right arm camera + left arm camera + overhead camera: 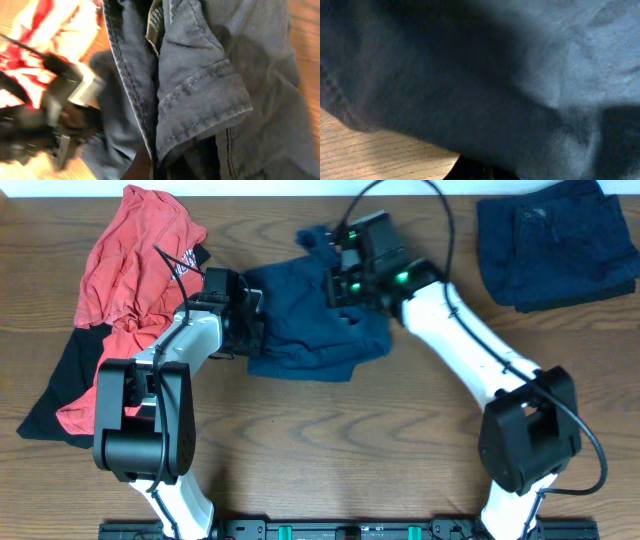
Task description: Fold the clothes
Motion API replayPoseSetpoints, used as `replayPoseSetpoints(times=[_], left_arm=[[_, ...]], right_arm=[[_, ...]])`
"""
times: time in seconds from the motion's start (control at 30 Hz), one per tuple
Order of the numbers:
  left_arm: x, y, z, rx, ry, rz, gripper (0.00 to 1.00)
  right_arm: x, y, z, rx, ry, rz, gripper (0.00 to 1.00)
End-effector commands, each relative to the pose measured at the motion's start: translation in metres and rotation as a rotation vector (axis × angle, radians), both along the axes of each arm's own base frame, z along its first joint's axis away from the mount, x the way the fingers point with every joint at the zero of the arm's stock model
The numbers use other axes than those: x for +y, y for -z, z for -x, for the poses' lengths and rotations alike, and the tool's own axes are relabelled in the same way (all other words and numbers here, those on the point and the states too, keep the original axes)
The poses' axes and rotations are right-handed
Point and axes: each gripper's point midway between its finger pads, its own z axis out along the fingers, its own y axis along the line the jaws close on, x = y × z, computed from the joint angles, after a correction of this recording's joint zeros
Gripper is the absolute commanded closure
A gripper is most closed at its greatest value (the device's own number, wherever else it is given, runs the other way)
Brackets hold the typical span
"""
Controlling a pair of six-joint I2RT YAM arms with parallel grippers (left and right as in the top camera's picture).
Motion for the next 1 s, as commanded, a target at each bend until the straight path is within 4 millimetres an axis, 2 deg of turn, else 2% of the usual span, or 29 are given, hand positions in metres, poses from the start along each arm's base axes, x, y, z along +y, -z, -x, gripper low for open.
replayPoseSetpoints(times=[0.0, 0.33, 0.43, 0.53, 0.63, 0.8, 0.97], left_arm=[[-0.001, 0.01, 0.009, 0.038, 0.001, 0.014, 0.92], [-0.001, 0.01, 0.007, 0.031, -0.008, 0.017, 0.93], [-0.001, 0.009, 0.007, 0.032, -0.01, 0.017, 0.93], [0.0, 0.004, 0.012, 0.045, -0.012, 0.015, 0.93], [0.0, -0.012, 0.019, 0.063, -0.012, 0.013, 0.92], [0.002, -0.058, 0.032, 0.045, -0.02, 0.017, 0.86], [0.003, -0.097, 0.039, -0.021, -0.056, 0.03, 0.83]], right_arm=[[0.026, -0.009, 0.002, -0.024, 0.028, -0.035, 0.99], [0.07, -0.013, 0.003, -0.085, -0.001, -0.118, 0.99], [0.076, -0.016, 0.003, -0.1, -0.008, -0.127, 0.99], [0.072, -0.016, 0.001, -0.1, 0.001, -0.123, 0.99], [0.063, -0.014, -0.005, -0.092, 0.016, -0.123, 0.99], [0.052, -0.015, -0.012, -0.078, 0.016, -0.143, 0.99], [0.03, -0.014, -0.024, -0.08, 0.039, -0.12, 0.99]])
